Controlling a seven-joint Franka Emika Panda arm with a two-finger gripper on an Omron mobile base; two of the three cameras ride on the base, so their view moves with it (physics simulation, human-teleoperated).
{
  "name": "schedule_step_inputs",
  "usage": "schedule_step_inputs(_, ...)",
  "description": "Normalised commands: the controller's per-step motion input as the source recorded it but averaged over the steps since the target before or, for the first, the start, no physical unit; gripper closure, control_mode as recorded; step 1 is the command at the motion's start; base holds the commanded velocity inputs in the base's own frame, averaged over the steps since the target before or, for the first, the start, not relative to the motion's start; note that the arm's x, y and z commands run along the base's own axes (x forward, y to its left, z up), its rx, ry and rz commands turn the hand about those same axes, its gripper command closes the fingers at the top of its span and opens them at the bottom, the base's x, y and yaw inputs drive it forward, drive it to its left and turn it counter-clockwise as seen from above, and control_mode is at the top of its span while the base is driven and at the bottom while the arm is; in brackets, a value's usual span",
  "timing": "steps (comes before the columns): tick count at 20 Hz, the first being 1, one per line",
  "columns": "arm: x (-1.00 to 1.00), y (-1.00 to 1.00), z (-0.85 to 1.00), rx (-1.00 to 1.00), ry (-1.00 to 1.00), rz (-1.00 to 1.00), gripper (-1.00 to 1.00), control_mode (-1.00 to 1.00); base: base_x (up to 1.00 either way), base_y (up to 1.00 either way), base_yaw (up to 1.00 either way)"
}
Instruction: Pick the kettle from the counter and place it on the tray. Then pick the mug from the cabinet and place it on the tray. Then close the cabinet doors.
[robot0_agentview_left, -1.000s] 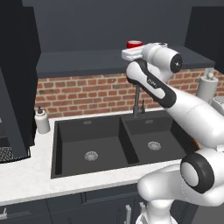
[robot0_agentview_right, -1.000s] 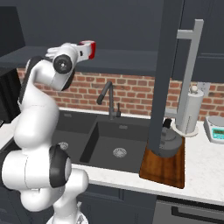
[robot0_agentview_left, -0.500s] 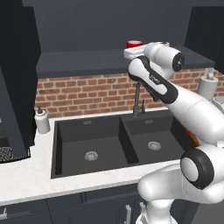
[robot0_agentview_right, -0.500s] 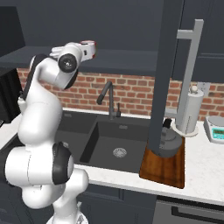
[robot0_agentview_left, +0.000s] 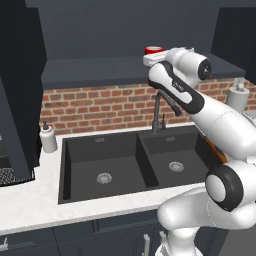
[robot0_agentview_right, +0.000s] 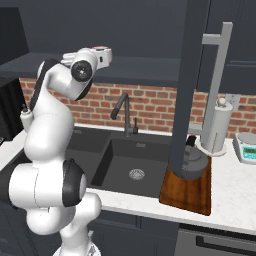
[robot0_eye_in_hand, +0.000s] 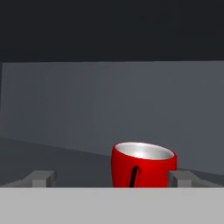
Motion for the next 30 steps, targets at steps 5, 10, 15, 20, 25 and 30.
schedule_step_inputs(5, 0.0, 0.0, -0.05, 0.0, 0.0, 0.0, -1.0, -1.0, 0.0, 0.0, 0.0)
schedule_step_inputs(10, 0.02, 0.0, -0.09, 0.0, 0.0, 0.0, -1.0, -1.0, 0.0, 0.0, 0.0)
schedule_step_inputs(15, 0.09, 0.0, -0.01, 0.0, 0.0, -0.01, -1.0, -1.0, 0.0, 0.0, 0.0)
schedule_step_inputs(20, 0.13, 0.0, 0.0, 0.0, 0.0, 0.0, -1.0, -1.0, 0.0, 0.0, 0.0)
schedule_step_inputs(25, 0.15, 0.0, -0.04, 0.0, 0.0, 0.0, -1.0, -1.0, 0.0, 0.0, 0.0)
schedule_step_inputs(30, 0.15, -0.01, -0.02, 0.0, 0.0, -0.01, -1.0, -1.0, 0.0, 0.0, 0.0)
